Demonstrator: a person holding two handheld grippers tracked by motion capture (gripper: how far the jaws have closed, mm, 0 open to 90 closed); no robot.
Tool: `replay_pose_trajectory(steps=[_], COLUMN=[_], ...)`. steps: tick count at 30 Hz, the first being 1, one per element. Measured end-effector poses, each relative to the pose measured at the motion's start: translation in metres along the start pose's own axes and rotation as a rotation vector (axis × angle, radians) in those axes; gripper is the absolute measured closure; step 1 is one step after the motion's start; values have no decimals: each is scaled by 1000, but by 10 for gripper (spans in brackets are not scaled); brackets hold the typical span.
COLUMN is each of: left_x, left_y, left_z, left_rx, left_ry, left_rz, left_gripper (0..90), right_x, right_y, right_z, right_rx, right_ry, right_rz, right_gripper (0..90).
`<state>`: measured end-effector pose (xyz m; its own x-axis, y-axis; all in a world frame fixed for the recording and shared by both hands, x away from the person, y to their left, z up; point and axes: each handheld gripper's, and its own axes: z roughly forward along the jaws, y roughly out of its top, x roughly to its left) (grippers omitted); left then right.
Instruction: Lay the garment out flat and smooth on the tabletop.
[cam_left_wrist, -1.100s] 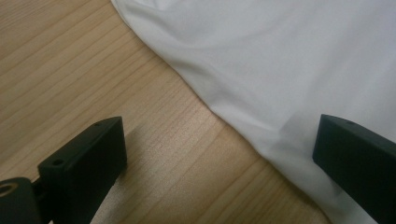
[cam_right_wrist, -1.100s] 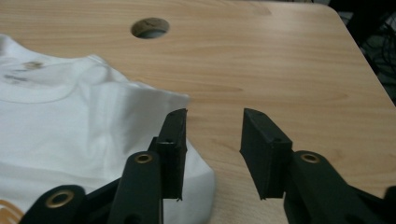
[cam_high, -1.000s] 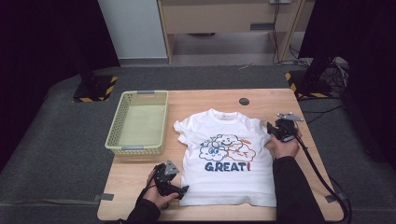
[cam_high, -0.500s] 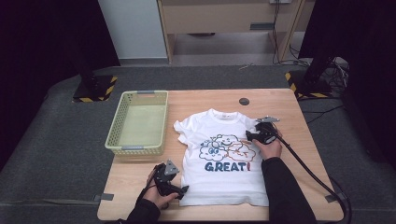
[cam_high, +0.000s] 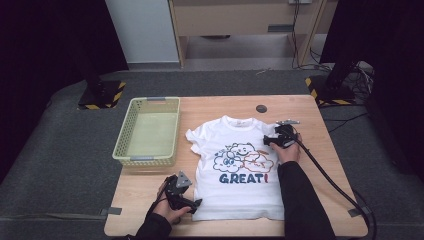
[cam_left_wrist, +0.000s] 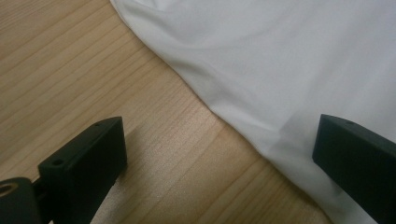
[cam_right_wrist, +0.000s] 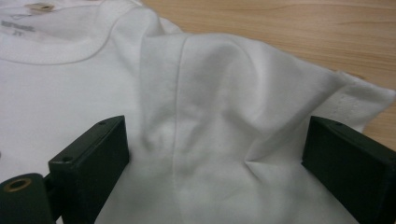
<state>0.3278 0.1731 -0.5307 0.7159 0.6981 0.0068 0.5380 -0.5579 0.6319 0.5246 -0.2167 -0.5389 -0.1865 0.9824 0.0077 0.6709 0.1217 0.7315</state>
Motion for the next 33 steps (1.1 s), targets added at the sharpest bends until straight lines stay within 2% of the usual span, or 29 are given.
replay_pose_trajectory(steps=[7,12,16,25,33], left_x=[0,0,1,14,24], left_y=[0,1,4,7,9], left_z=[0,0,-1,-15,-23], left_rx=[-2,3,7,-103,-152], left_ry=[0,-3,6,54,76], left_rz=[-1,2,-2,-84,-130], left_gripper=[24,30,54,54,54], right_x=[-2,-6,-11,-2,10], right_y=[1,0,4,5,-5], right_z=[0,-7,-20,-54,-79], right_rx=[-1,-20,-40,-76,-90], right_ry=[-20,-31,5,86,161], right_rz=[20,39,58,49,15], right_gripper=[76,91,92,64,60])
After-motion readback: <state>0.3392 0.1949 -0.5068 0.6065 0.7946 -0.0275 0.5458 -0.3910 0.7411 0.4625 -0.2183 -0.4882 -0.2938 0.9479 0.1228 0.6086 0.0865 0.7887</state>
